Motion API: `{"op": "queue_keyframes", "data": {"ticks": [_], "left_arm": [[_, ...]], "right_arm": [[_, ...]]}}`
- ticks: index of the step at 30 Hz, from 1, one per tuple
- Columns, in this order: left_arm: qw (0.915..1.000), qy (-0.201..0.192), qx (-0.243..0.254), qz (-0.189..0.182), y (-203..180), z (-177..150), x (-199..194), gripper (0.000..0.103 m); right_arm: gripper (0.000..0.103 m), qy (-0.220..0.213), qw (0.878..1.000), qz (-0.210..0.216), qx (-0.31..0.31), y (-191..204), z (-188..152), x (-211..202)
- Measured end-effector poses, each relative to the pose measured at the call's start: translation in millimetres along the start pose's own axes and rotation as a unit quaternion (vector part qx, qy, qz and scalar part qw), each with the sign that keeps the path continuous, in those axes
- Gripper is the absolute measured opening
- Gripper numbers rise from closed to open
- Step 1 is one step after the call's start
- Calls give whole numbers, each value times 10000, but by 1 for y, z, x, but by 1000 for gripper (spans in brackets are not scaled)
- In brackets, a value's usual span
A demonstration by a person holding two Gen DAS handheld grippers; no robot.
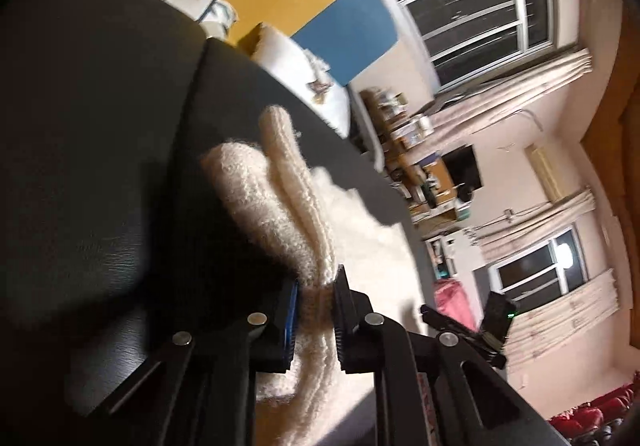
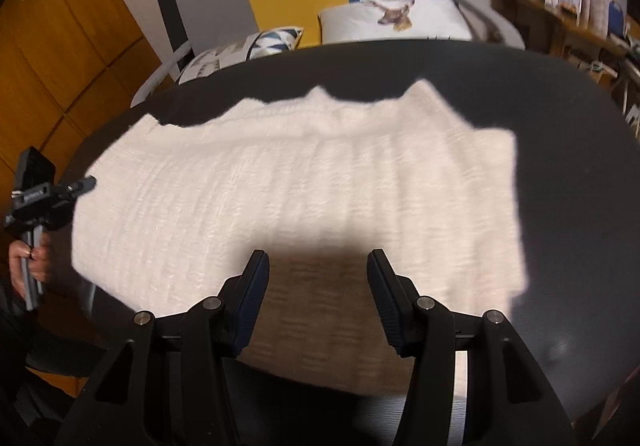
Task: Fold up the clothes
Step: 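Lift and fold the held sweater side over the body with the left tool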
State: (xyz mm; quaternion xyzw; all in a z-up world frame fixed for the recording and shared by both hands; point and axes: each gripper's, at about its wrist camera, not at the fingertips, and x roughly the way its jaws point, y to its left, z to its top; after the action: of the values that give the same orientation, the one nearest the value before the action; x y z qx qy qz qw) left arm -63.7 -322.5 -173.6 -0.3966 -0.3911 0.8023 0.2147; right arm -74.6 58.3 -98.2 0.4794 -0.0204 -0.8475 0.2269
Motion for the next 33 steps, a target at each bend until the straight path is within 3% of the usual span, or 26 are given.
{"op": "queue_keyframes", "data": {"ticks": [5,10,13,19,23,33], "left_arm": [[9991,-181,-129,-364,-19,0,1,14],[9946,-417,-413,-855,-36,5,7,14],[9892,-559,-543,-1242,-46,4,1,14],[9833,-495,-499,-1676,-101,5,30,14],[9829,-345,-575,-1715,-131,5,65,13],[9892,244,-581,-1325,-185,-4,173,13]], "right_arm": [[54,96,9995,48,-305,-9,3,0],[54,665,9974,-125,-254,-27,4,33],[55,686,9975,-29,-168,-30,4,36],[56,670,9977,45,-116,-32,2,39],[56,584,9981,214,13,-38,2,39],[56,467,9967,654,115,-42,-1,43]]}}
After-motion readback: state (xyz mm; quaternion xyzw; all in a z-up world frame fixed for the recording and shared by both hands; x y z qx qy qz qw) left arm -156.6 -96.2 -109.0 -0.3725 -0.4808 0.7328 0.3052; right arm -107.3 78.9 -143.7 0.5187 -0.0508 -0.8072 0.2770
